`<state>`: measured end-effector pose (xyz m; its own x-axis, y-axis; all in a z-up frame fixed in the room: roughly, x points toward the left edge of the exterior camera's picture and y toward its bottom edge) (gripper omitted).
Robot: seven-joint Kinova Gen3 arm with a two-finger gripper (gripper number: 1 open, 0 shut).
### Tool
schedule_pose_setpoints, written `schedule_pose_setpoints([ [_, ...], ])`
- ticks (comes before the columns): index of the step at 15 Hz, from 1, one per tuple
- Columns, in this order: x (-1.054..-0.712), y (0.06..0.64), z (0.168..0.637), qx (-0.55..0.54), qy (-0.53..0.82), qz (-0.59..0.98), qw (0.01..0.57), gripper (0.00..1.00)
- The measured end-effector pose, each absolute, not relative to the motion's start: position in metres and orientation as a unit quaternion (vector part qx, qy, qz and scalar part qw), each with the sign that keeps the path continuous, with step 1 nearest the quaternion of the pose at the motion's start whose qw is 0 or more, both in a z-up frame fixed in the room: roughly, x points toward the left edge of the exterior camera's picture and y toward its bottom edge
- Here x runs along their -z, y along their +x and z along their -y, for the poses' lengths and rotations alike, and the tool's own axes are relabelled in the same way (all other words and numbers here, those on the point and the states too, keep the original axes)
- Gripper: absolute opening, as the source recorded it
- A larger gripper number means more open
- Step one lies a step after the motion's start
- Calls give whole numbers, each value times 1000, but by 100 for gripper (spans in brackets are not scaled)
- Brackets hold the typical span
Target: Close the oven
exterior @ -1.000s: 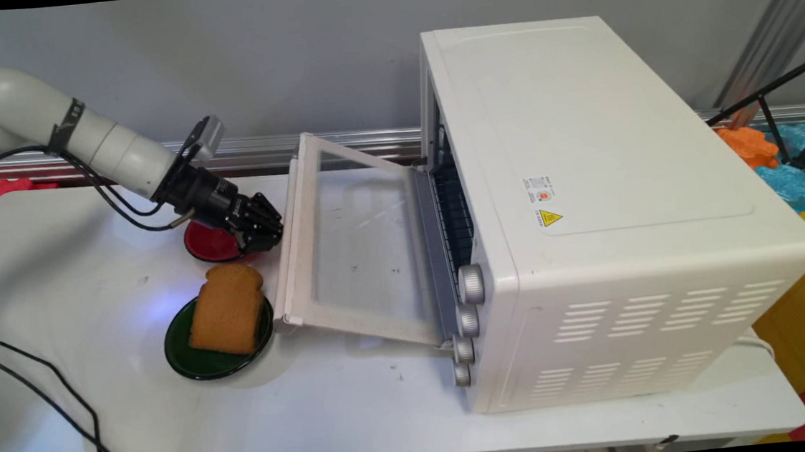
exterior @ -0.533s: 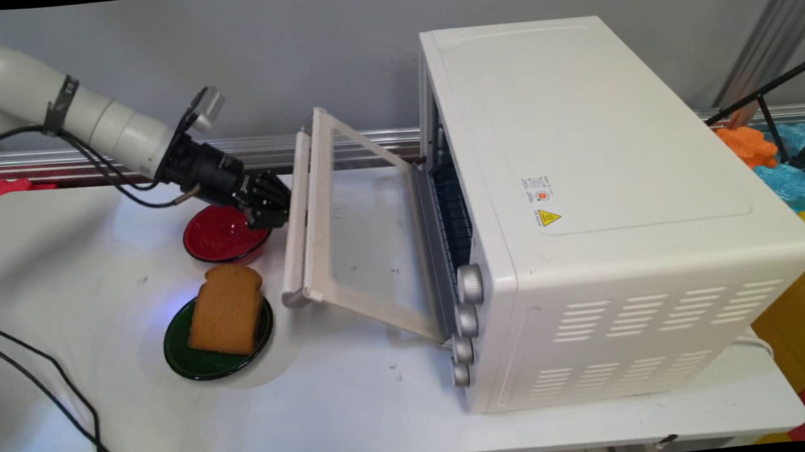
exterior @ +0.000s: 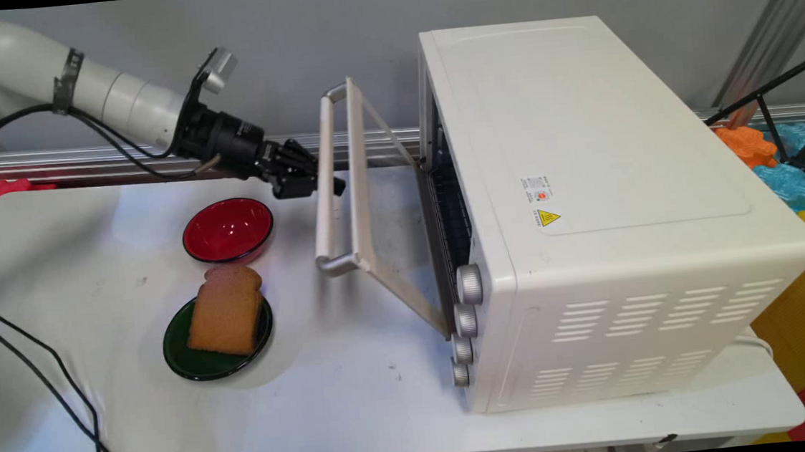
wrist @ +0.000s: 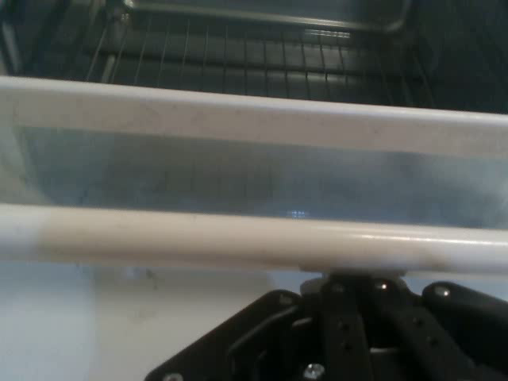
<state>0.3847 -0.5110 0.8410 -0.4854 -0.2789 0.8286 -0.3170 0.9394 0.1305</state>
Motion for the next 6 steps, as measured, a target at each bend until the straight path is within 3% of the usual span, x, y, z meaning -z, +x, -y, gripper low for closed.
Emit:
schedule_pose_setpoints([
  [6, -853, 362, 518, -30, 173, 852, 494, 0],
])
